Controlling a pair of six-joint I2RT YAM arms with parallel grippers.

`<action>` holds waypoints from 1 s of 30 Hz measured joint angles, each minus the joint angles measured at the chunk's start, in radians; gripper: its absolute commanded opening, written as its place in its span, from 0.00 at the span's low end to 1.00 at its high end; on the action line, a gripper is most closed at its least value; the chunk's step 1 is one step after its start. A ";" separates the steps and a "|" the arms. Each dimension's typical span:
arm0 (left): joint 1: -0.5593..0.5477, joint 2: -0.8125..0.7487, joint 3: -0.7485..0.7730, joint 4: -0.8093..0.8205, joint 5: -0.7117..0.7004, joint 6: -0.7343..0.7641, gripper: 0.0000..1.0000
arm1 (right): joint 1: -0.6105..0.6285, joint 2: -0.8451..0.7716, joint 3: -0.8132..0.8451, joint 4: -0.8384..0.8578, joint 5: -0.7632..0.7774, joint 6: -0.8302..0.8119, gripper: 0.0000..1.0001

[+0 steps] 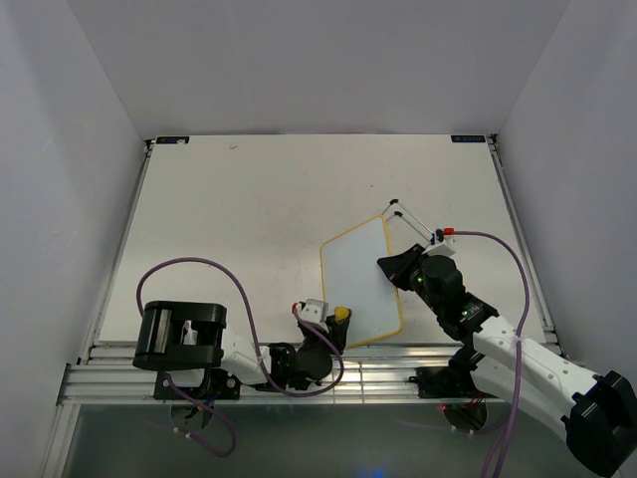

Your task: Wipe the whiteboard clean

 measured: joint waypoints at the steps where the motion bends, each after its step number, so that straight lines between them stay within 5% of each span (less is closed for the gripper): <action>1: -0.003 0.000 0.005 0.014 0.008 0.018 0.07 | 0.000 0.000 0.000 -0.001 0.000 -0.002 0.08; 16: -0.006 -0.034 0.078 0.131 0.200 0.161 0.08 | -0.003 -0.006 0.000 -0.013 -0.002 -0.015 0.08; 30: 0.220 -0.155 -0.053 0.040 0.432 0.101 0.08 | 0.009 -0.009 0.013 -0.024 -0.010 -0.033 0.08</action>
